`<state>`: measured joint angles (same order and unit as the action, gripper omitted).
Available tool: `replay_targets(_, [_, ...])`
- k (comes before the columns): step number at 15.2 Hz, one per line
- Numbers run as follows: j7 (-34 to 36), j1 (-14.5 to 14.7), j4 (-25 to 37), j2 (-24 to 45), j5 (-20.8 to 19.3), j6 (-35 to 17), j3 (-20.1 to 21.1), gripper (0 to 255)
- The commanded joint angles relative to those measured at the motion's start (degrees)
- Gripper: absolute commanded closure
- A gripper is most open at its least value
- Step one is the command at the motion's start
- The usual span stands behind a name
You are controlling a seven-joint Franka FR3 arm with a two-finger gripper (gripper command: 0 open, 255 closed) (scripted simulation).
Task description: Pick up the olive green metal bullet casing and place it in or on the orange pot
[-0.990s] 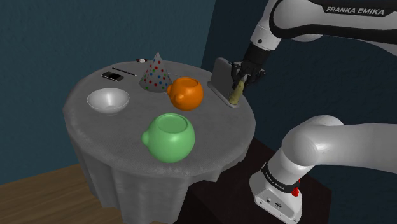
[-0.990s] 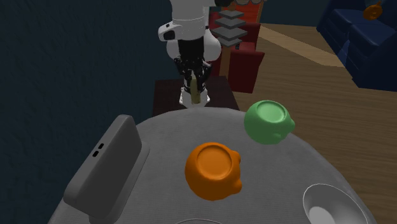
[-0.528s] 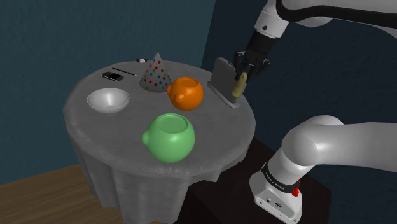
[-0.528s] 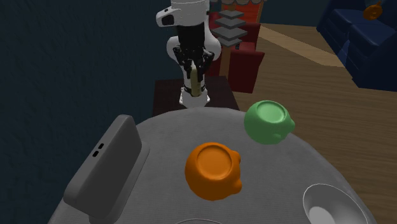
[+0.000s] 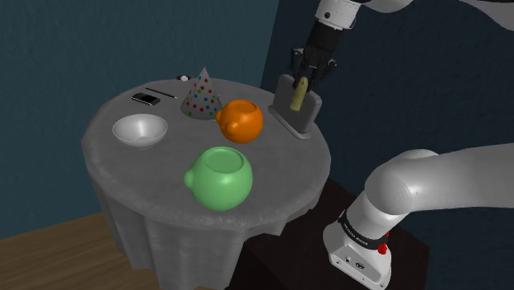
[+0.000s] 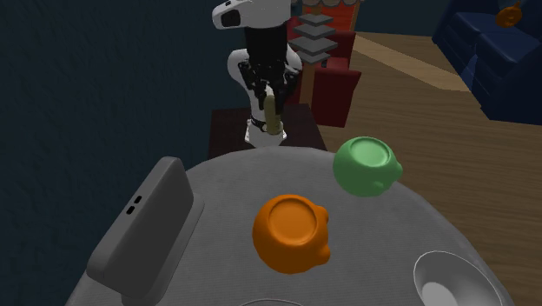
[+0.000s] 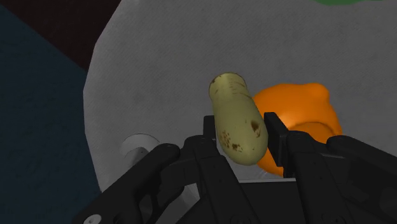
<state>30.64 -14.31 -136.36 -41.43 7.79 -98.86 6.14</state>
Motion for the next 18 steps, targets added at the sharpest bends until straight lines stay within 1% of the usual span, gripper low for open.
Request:
replay_targets(1, [0.8, 0.0, 3.2, 4.6, 0.2, -1.6, 0.9, 255])
replay_targets(7, [3.7, -0.3, 15.5, 18.5, -0.4, -3.4, 3.6, 255])
replay_targets(13, [7.0, -0.3, 29.8, 31.9, -2.5, -2.6, 6.0, 255])
replay_targets(18, [6.8, -0.2, 25.7, 31.6, -2.4, -6.5, 6.0, 255])
